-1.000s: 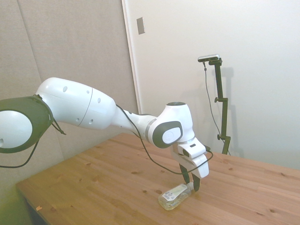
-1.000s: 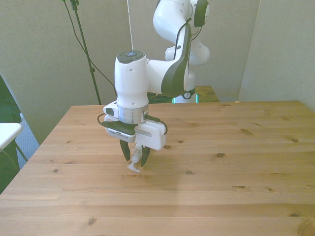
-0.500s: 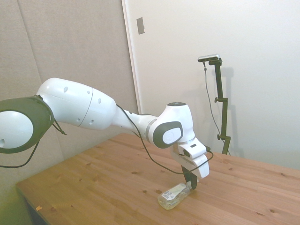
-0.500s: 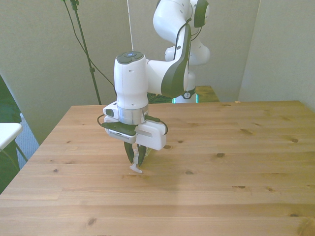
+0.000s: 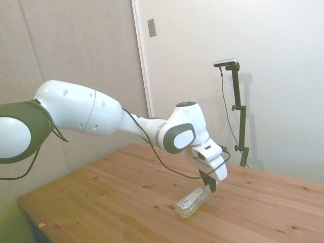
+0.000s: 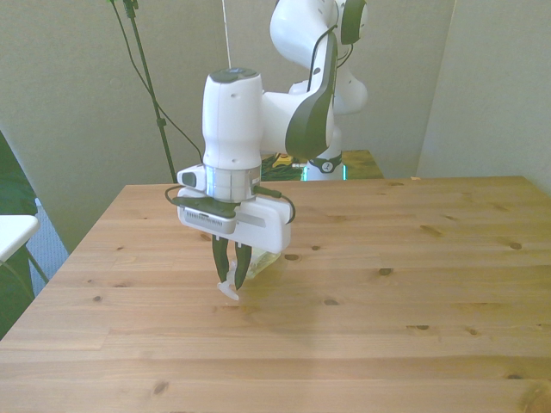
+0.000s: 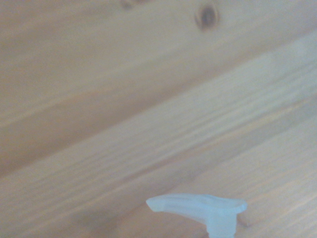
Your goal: Stand the sanitizer
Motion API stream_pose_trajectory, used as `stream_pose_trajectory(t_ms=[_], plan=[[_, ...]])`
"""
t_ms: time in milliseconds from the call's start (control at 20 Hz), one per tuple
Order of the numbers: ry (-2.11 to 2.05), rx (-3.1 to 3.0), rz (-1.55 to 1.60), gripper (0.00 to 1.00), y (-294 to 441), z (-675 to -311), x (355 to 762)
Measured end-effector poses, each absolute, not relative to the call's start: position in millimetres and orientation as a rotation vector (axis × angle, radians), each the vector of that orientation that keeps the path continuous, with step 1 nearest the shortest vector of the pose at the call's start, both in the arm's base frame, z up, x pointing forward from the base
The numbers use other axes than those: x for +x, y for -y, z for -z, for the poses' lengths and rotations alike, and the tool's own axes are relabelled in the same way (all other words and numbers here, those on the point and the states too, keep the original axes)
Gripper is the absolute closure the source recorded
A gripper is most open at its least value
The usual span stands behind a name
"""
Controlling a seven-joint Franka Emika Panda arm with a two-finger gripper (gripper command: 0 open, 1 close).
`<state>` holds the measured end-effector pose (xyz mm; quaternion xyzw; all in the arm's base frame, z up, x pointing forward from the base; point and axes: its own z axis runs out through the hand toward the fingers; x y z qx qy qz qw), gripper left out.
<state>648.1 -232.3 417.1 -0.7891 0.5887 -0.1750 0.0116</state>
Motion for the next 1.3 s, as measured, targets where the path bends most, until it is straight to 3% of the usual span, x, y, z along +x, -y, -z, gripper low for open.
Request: stream_pose_trajectory(t_ms=[200,550,1300], plan=[[-1.807,-2.417,0.775,1.00,190,-447,641],[-1.829,-2.282,1.069,1.00,155,-458,629],[-1.863,-1.993,1.455,1.00,103,-428,672]])
